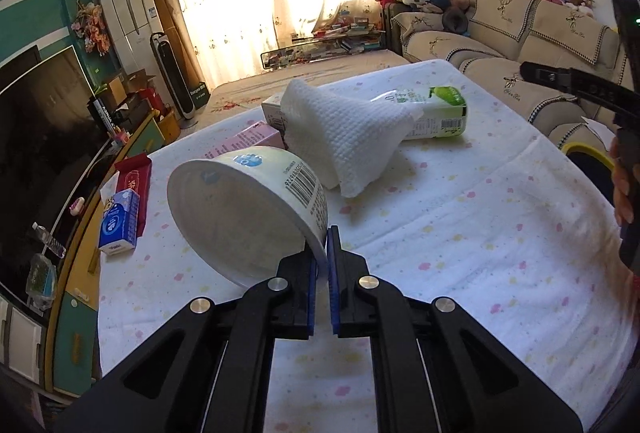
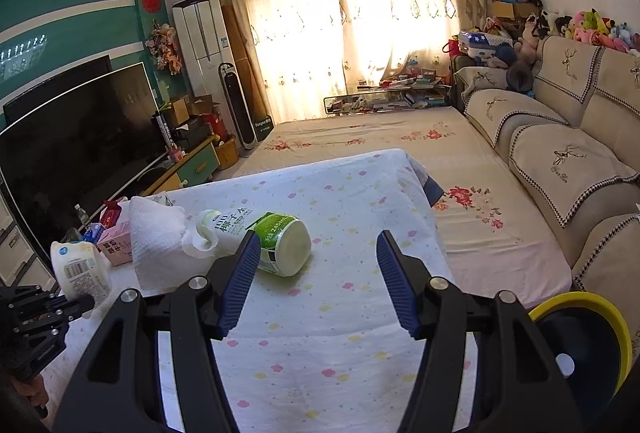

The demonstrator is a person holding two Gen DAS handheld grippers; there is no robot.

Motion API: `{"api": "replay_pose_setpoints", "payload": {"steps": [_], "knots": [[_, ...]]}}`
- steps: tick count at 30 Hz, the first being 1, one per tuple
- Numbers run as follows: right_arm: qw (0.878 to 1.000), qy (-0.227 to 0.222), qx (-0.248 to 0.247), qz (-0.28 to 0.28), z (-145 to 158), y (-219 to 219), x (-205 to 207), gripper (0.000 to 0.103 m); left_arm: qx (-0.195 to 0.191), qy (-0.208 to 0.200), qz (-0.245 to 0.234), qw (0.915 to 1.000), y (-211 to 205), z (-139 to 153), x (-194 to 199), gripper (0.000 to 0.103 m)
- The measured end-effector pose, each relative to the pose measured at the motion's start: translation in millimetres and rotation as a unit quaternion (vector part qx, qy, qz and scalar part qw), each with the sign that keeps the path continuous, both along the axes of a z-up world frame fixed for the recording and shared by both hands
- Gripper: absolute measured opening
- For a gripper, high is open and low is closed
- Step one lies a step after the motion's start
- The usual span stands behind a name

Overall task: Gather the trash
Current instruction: 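Carry the yogurt cup over the bin and open the left tool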

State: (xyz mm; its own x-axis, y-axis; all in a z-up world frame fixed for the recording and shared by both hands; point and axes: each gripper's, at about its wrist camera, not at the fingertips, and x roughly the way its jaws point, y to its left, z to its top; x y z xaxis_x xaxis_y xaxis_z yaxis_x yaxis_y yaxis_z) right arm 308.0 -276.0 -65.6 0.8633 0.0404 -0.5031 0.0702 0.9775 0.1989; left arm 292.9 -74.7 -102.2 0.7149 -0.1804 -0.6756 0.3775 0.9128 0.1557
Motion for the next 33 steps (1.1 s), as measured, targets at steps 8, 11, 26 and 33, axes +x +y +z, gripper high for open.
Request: {"api": "replay_pose_setpoints", "payload": {"steps": [8, 11, 26, 33], "knots": [[0.999, -0.035, 0.006, -0.011, 21.7, -14.5, -25.8, 0.058, -0.044, -0.019, -0.043, 0.9979, -30.3, 36.5, -71.1, 0.006], [0.998, -0.054, 0.008, -0.028, 32.4, -34.6, -59.3, 0.058, -0.056, -0.016, -0.069, 0.9959, -54.5, 42.1, -82.7, 0.006], [0.967, -0.062, 0.031, -0.245, 14.9, -193.2, -250.5, 0.058, -0.075, 0.004, -0.238, 0.9683, -222.6, 45.0, -108.3, 0.006], [0.958, -0.042, 0.026, -0.281, 0.7, -218.5, -275.3, 0.058, -0.078, 0.034, -0.303, 0.9493, -317.9, 34.9, -107.3, 0.006]]}}
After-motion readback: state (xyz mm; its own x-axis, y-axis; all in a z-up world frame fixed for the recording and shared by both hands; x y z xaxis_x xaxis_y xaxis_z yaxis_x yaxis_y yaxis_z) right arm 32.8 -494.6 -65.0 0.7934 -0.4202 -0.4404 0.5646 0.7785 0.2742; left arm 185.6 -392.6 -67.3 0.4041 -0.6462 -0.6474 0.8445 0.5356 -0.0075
